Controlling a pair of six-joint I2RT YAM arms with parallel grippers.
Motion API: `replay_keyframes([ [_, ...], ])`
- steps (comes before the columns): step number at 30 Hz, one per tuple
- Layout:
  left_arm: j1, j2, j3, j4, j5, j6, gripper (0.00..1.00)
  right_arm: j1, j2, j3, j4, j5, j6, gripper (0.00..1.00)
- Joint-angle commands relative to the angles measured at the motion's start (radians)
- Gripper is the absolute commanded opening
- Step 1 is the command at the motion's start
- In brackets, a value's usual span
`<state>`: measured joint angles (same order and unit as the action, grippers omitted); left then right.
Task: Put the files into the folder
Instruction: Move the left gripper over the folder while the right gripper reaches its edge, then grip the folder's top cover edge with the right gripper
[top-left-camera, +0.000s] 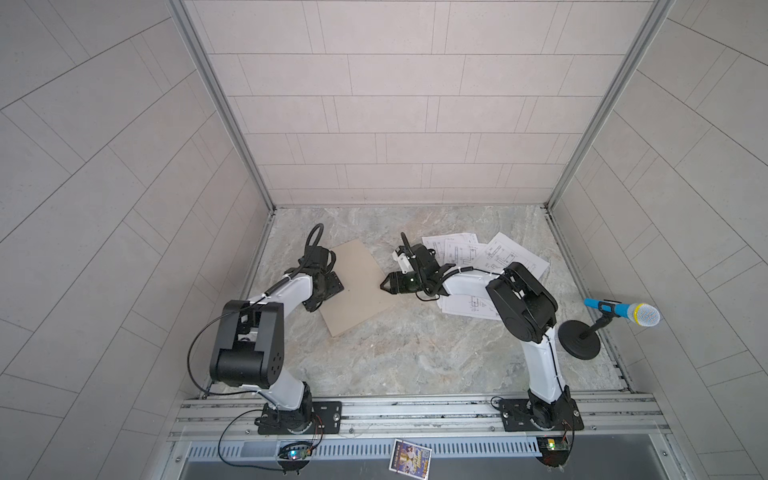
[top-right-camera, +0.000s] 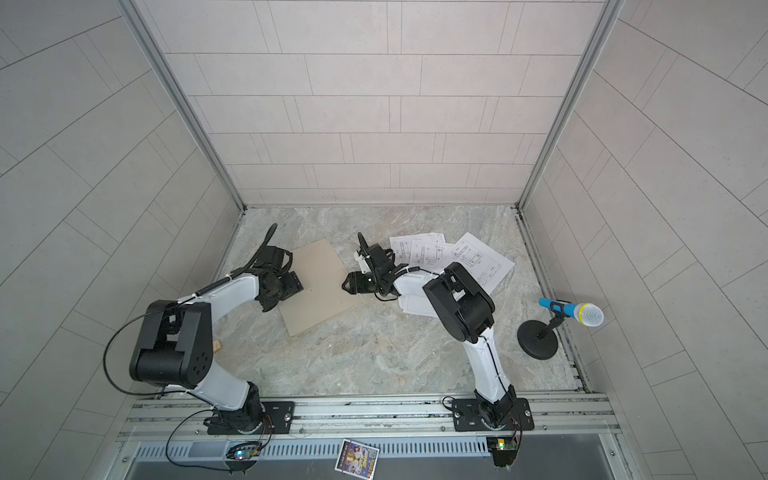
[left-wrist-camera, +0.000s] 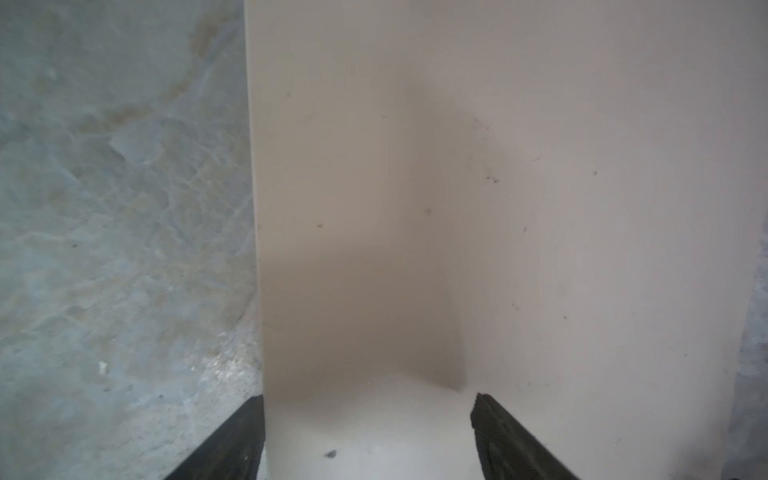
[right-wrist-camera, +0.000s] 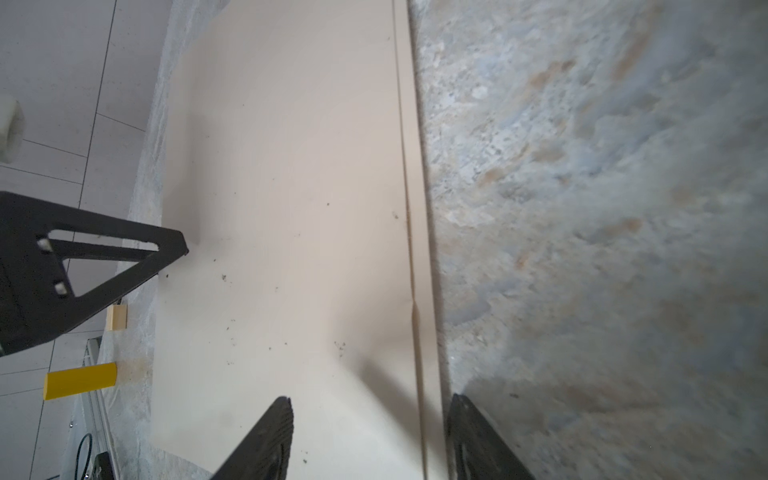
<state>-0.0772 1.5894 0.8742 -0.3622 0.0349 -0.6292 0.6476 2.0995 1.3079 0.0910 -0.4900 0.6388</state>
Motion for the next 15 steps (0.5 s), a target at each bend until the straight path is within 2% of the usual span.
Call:
replay_keyframes([
  [1, -0.026, 0.036, 0.036, 0.046, 0.059, 0.026, 0.83, 0.010, -0.014, -0.064, -0.077, -0.017, -0.001, 0.59],
  [15, -0.191, 0.062, 0.099, 0.122, 0.111, 0.092, 0.83, -0.017, -0.261, -0.330, -0.079, 0.072, 0.020, 0.60],
])
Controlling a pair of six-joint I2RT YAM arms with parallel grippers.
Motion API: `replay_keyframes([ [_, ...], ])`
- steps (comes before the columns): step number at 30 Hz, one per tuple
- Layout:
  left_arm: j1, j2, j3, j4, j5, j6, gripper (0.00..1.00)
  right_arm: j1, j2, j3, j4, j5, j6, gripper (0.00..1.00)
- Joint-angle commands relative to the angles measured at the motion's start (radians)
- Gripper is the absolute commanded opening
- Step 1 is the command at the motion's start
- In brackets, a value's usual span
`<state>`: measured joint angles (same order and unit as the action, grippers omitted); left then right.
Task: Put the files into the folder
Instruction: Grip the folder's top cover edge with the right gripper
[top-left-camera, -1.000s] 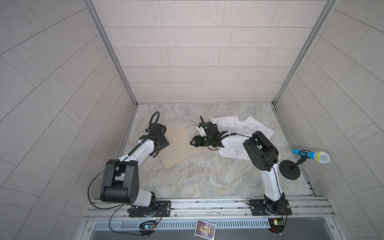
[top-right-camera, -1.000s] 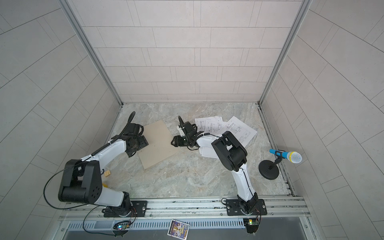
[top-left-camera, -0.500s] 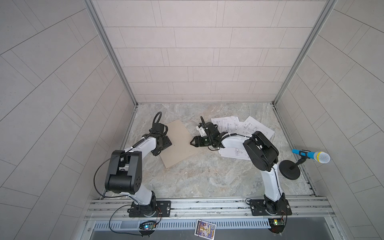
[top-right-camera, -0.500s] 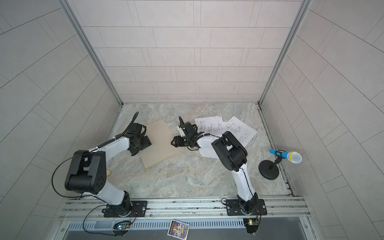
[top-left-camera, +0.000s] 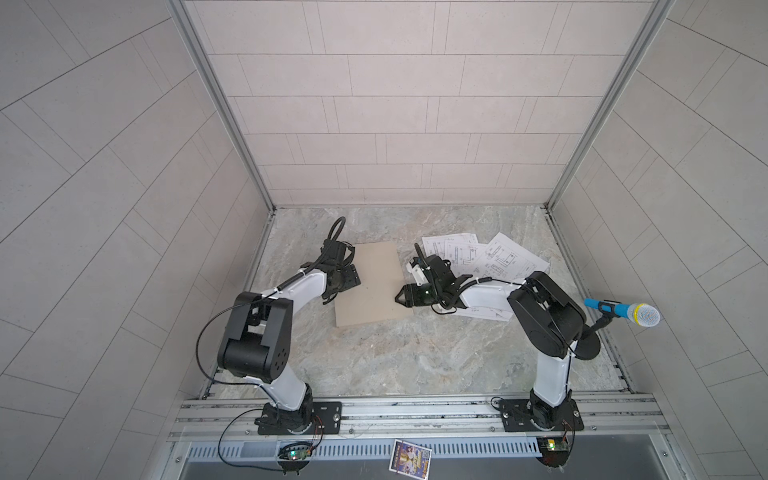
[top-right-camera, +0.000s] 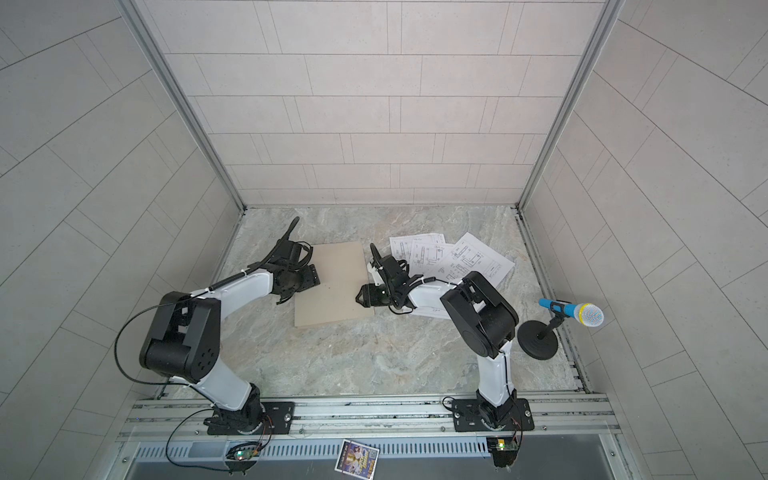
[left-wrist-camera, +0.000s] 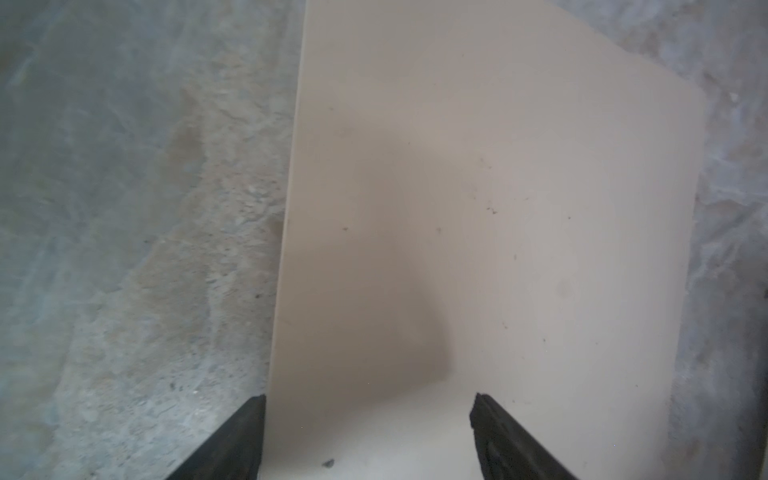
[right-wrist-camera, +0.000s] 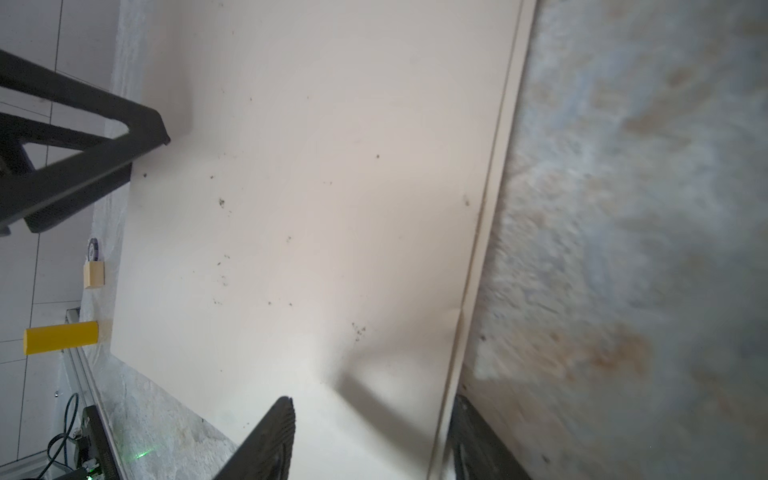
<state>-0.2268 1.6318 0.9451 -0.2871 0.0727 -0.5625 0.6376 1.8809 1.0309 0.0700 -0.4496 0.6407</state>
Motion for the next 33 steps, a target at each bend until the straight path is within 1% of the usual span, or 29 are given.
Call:
replay_keyframes([
  [1, -0.050, 0.028, 0.034, 0.051, 0.081, 0.027, 0.83, -0.014, -0.055, -0.069, -0.060, 0.040, 0.019, 0.60],
  [4, -0.065, 0.056, 0.054, 0.043, 0.075, 0.026, 0.83, -0.046, -0.095, -0.113, -0.056, 0.059, 0.030, 0.61],
  [8, -0.064, 0.074, 0.069, -0.010, 0.025, 0.031, 0.83, -0.070, -0.121, -0.118, -0.072, 0.026, 0.016, 0.63],
  [14, -0.063, 0.040, 0.064, -0.054, -0.013, 0.060, 0.83, -0.088, -0.180, -0.136, -0.093, 0.063, 0.017, 0.64],
  [16, -0.063, 0.022, 0.050, -0.046, -0.010, 0.058, 0.84, -0.089, -0.194, -0.142, -0.083, 0.059, 0.018, 0.64],
  [18, -0.064, 0.008, 0.032, -0.031, 0.008, 0.050, 0.84, -0.090, -0.205, -0.157, -0.040, 0.020, 0.028, 0.64],
  [22, -0.065, -0.010, 0.005, 0.000, 0.048, 0.040, 0.83, -0.089, -0.225, -0.197, 0.049, -0.021, 0.061, 0.62],
  [28, -0.064, -0.005, -0.013, -0.003, 0.062, 0.030, 0.83, -0.089, -0.170, -0.200, 0.109, -0.076, 0.095, 0.58],
  [33, -0.066, -0.018, -0.044, 0.005, 0.074, 0.016, 0.83, -0.090, -0.125, -0.192, 0.148, -0.086, 0.115, 0.57],
])
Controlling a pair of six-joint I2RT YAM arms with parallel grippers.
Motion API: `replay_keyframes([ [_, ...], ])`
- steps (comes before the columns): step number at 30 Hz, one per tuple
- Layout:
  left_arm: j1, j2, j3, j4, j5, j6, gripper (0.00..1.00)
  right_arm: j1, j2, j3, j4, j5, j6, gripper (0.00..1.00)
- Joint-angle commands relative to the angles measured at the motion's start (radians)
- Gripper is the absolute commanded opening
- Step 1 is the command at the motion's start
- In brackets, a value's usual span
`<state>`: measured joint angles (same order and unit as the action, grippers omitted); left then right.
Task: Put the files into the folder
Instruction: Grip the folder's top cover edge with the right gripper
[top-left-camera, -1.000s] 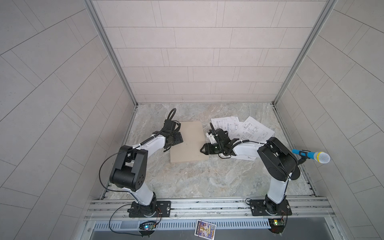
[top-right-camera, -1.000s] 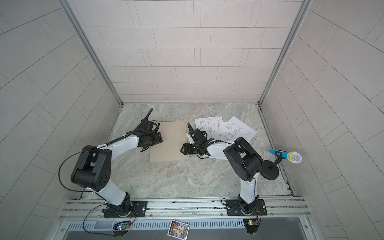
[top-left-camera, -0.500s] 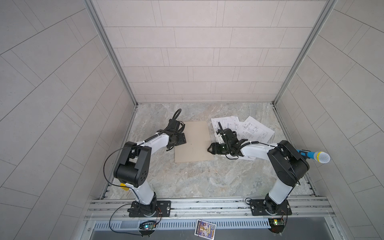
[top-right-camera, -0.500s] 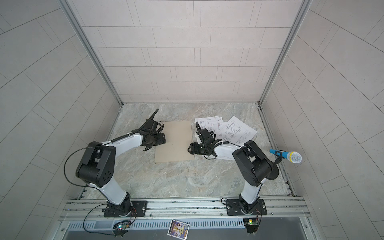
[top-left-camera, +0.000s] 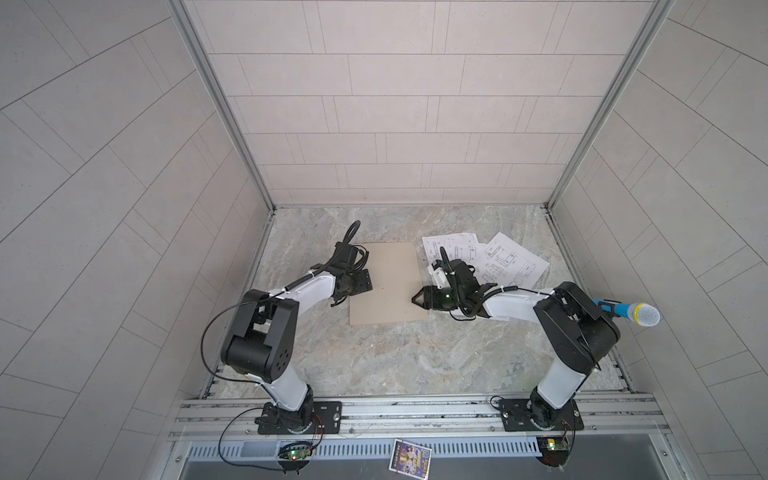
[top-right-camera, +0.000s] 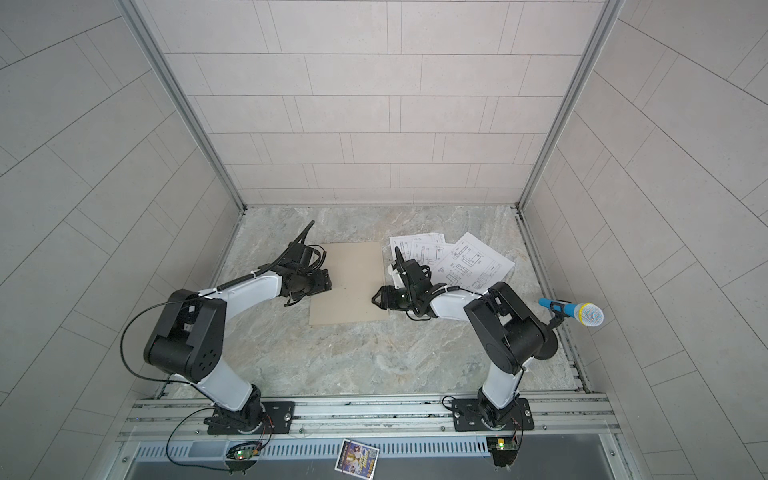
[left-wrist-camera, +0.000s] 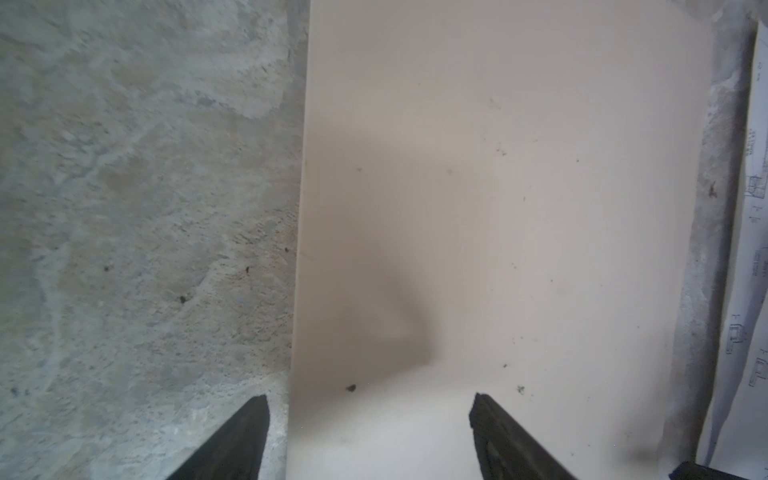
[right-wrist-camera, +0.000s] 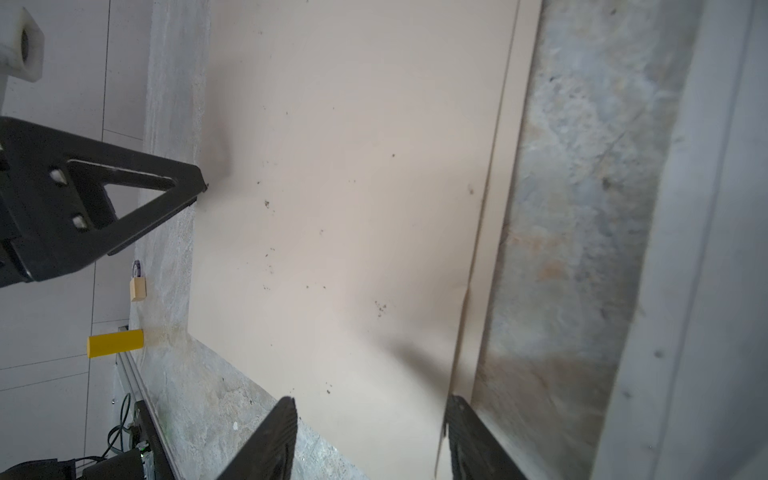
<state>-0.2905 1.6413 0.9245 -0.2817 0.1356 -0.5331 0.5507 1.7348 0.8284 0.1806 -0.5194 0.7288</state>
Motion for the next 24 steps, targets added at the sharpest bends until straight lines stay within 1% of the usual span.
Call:
replay_keyframes([
  [1, -0.001, -0.032, -0.028, 0.002, 0.014, -0.015, 0.82, -0.002, 0.026, 0.010, 0.037, -0.017, 0.022, 0.57],
  [9, -0.001, -0.052, -0.041, 0.006, 0.018, -0.022, 0.82, -0.002, 0.064, 0.021, 0.034, -0.018, 0.015, 0.57],
  [14, -0.002, -0.054, -0.044, 0.022, 0.036, -0.027, 0.82, -0.005, 0.077, 0.021, 0.038, -0.027, 0.018, 0.59],
  [24, -0.003, -0.055, -0.067, 0.055, 0.052, -0.039, 0.82, -0.033, 0.088, -0.043, 0.294, -0.179, 0.204, 0.58],
])
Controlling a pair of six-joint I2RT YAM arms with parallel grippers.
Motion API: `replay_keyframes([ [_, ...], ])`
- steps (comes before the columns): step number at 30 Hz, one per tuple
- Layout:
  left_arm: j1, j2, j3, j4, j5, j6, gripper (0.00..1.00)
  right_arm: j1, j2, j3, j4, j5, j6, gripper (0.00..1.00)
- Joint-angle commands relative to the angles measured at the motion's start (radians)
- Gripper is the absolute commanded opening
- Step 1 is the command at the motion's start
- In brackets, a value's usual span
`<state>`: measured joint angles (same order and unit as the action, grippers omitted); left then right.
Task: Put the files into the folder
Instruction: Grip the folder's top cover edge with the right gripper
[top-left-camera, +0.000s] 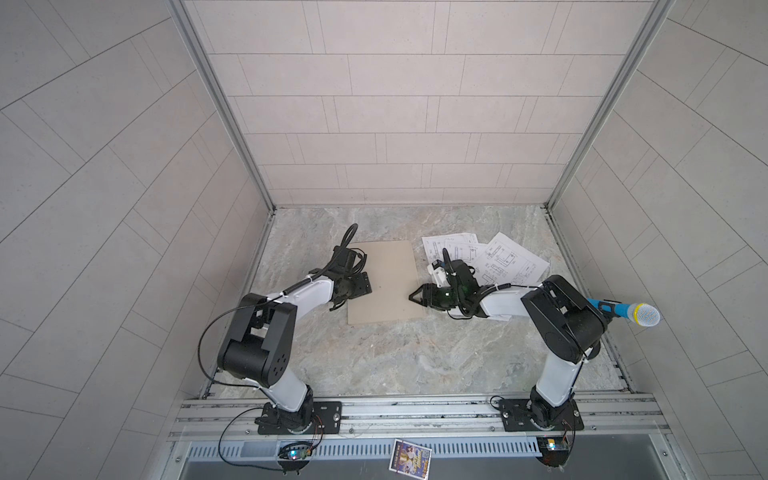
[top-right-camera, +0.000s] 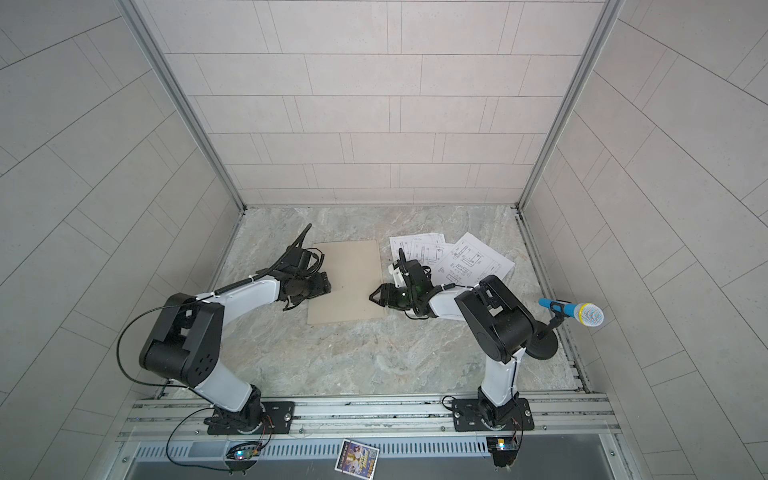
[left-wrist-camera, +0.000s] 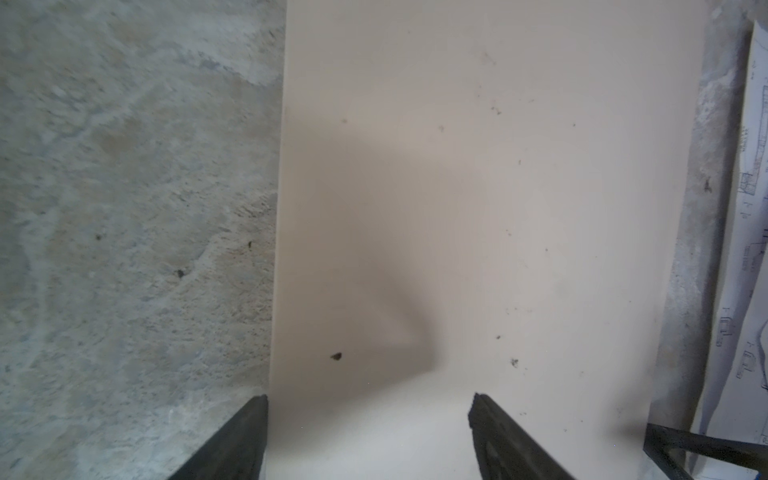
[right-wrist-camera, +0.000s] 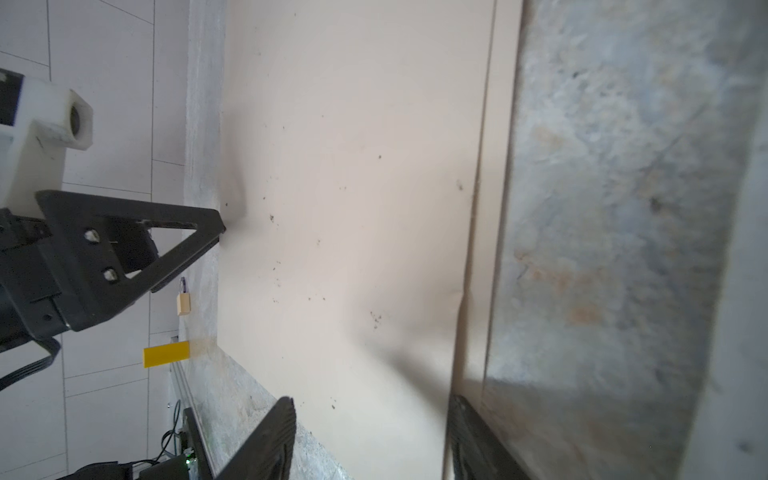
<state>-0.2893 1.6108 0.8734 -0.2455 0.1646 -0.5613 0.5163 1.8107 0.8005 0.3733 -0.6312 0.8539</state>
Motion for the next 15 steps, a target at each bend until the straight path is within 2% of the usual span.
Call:
replay_keyframes([
  [1, -0.004, -0.026, -0.020, 0.024, 0.025, -0.012, 0.82, -0.001, 0.010, -0.020, 0.127, -0.078, 0.099, 0.58],
  [9, -0.005, -0.034, -0.048, 0.081, 0.058, -0.038, 0.82, -0.012, 0.018, -0.075, 0.349, -0.131, 0.246, 0.55],
  [15, -0.004, -0.059, -0.062, 0.101, 0.061, -0.042, 0.82, -0.024, -0.002, -0.090, 0.361, -0.121, 0.268, 0.51],
])
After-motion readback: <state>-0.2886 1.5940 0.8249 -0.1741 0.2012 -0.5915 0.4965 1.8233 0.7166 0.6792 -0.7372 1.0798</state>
